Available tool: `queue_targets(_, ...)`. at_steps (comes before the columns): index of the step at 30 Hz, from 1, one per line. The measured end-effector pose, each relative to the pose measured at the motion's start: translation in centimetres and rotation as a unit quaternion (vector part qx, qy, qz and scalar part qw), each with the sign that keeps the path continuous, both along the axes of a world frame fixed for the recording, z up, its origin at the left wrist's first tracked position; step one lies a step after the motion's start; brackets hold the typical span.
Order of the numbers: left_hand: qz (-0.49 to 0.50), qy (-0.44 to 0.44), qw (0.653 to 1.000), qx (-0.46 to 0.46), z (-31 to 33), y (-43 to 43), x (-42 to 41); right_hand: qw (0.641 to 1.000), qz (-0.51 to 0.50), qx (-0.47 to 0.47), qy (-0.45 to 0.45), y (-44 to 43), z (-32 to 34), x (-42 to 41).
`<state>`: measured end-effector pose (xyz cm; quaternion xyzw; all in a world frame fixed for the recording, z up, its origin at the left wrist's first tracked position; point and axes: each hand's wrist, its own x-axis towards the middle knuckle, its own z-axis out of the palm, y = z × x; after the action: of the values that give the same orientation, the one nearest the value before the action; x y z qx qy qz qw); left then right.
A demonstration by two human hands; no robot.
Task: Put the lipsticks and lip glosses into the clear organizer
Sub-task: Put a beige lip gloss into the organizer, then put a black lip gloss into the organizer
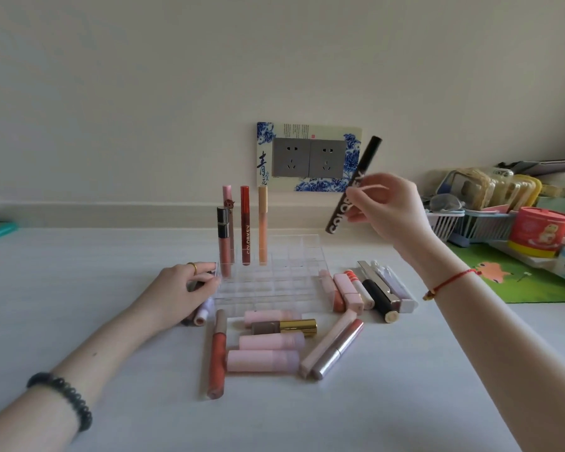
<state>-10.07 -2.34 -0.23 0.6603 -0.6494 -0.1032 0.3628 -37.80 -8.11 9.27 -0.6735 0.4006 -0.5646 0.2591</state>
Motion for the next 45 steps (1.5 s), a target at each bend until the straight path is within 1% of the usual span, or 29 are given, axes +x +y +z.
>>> queue_targets(2,-0.002,-0.01,1.0,-0.001,-0.1,-0.1,0.1,0.999,0.007,-0.028,0.019,-0.1,0.8,1.9)
queue_targets(5,-0.004,0.001,1.0,0.0,-0.3,-0.2,0.3,0.998,0.004,-0.051,0.043,-0.8,1.1,4.6)
queue_targets(10,-0.006,-0.023,1.0,0.006,-0.5,-0.5,0.7,0.993,-0.04,-0.05,0.097,-2.5,-0.6,7.5)
queue_targets(15,0.001,-0.011,1.0,0.007,-0.5,-0.6,0.8,0.989,-0.06,-0.028,0.131,-3.4,-2.4,8.2)
queue_targets(27,-0.002,0.024,1.0,0.012,-0.3,-0.1,0.6,0.982,-0.058,0.022,0.177,-4.0,-4.7,8.8)
queue_targets(33,-0.007,0.046,0.999,0.023,-0.2,0.0,0.4,0.981,-0.06,0.035,0.18,-4.0,-5.1,8.9)
queue_targets(38,-0.002,0.01,1.0,0.017,-0.1,0.1,0.6,0.982,-0.061,0.049,0.174,-3.9,-5.1,8.9)
queue_targets(45,-0.002,0.012,1.0,0.011,-0.2,0.1,0.6,0.981,-0.055,0.044,0.18,-4.0,-5.3,8.9)
